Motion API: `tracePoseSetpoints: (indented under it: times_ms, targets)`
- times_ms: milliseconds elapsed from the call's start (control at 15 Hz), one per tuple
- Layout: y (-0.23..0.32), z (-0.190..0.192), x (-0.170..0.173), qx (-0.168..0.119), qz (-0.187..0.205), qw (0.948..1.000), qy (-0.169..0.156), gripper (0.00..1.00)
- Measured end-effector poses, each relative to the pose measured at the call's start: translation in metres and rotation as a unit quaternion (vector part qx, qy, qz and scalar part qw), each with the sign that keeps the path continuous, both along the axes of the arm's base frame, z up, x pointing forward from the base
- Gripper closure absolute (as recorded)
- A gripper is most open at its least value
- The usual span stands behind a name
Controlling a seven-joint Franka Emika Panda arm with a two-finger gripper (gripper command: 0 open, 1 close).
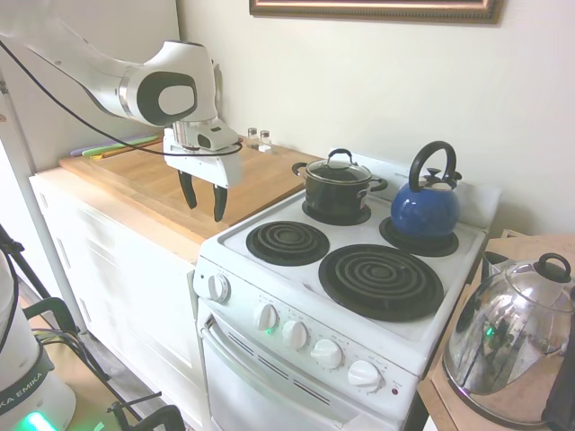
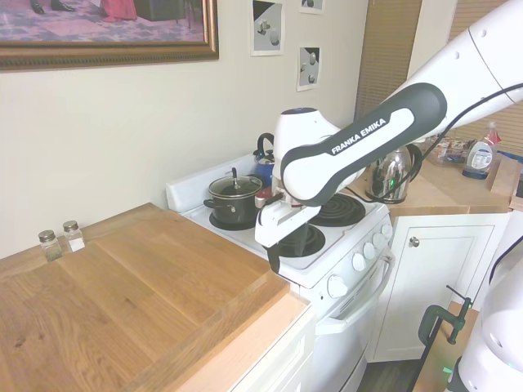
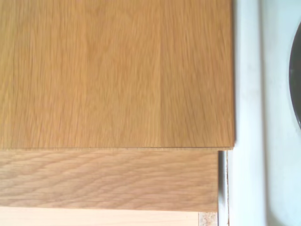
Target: Uncover the lid of the pot
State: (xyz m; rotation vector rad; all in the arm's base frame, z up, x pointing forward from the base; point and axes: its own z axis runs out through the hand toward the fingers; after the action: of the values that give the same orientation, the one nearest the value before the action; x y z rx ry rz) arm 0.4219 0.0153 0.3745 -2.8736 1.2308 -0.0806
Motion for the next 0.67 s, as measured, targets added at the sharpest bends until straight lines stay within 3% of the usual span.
tracePoseSetpoints:
  times_ms: [267, 533, 667]
  targets:
    - [0.005, 0.015, -0.002, -0.004, -0.014, 0.9998, -0.012, 0.0]
    - [-0.007, 0.104, 0.004, 0.007, -0.057, 0.9963, -0.063, 0.0]
    - [-0.029, 0.138, 0.016, 0.035, -0.089, 0.9923, -0.079, 0.0]
